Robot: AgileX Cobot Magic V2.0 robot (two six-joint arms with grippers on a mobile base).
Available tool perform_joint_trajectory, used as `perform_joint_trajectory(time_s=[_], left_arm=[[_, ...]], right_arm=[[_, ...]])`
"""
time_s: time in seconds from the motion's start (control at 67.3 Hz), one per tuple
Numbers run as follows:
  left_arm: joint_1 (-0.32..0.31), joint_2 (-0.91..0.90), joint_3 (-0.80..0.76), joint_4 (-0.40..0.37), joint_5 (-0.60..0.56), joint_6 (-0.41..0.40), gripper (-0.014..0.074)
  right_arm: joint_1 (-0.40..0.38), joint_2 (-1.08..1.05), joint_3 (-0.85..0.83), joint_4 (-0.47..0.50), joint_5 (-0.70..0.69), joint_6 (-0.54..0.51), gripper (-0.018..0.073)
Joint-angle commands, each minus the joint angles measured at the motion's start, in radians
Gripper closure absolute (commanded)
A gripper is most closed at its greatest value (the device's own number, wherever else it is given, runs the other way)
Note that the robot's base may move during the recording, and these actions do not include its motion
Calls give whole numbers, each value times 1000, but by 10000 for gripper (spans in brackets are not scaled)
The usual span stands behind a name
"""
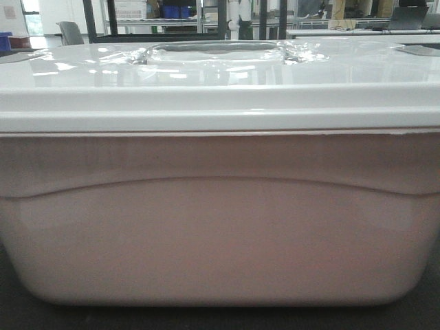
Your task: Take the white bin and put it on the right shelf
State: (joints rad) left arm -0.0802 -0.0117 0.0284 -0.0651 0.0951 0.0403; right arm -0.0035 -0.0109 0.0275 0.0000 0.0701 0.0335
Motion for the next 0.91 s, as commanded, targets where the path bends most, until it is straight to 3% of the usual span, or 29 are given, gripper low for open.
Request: perform_joint_trajectory(time_s=[0.0,0.891], left_arm=[[-8,-9,0,-1,-83,-6,713],[-8,-9,0,-1,-88,-6,713]], right_arm=[[-5,-17,1,0,-81,-9,531],[-5,-17,1,0,-83,-9,531]])
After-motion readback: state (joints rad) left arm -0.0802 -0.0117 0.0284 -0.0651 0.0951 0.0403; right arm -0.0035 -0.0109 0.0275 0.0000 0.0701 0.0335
